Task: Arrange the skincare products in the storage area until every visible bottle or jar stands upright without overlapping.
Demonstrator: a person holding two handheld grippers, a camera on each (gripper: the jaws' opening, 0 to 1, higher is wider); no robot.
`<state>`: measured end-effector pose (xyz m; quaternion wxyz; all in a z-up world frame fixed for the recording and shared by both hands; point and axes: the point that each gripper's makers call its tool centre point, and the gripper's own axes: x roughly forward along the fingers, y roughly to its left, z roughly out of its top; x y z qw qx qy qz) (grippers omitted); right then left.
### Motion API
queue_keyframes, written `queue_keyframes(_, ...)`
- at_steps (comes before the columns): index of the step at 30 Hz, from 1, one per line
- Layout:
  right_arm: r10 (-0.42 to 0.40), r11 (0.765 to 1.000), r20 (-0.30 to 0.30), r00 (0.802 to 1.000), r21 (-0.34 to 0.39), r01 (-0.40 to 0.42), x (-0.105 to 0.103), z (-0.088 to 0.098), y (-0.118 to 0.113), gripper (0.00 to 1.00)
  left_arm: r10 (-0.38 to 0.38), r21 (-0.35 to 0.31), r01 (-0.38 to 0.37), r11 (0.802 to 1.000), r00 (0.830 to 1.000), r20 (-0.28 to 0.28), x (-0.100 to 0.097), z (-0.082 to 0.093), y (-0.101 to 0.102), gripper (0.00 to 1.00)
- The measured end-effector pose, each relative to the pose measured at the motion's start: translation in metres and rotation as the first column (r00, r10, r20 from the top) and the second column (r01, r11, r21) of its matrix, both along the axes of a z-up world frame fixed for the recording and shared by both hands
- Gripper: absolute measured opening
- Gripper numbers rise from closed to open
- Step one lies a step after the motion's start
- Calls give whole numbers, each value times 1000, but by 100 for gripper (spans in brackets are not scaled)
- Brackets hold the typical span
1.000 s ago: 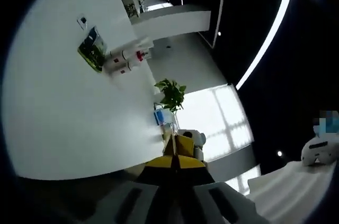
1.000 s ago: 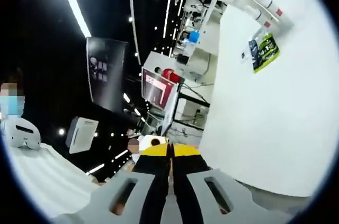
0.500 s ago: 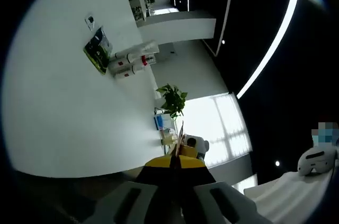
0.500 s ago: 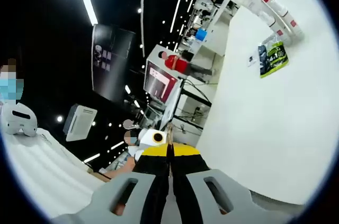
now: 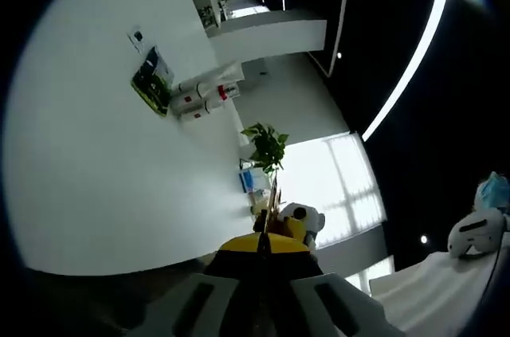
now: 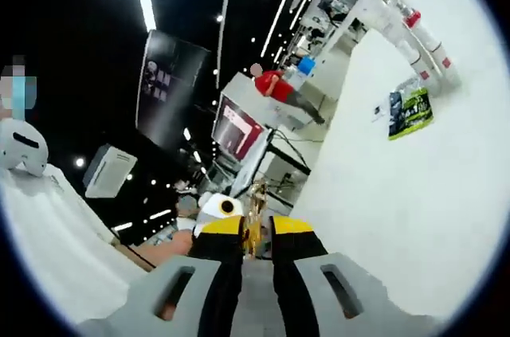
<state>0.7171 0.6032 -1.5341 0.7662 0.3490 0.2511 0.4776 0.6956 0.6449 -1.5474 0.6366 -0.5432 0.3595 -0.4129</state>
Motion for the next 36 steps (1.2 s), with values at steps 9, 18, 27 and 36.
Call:
queue_keyframes(9,-87,903,286,954,-381,196,10,-15,-30,60,20,37,-20,999,1000,9,32,6,19,0)
queue_keyframes(18,-61,680,430,901,-642,353,27,-55,-53,62,27,67,-27,997,1000,11,86,9,30,0)
queue_keyframes(27,-36,626,413,910,-701,342,25,-64,-68,34,49,136,-46,990,999,-18,128,-15,36,1)
queue_keyframes(36,36,521,477,878,-759,390,30,-70,-80,1,66,186,-56,981,997,-50,169,-38,42,1)
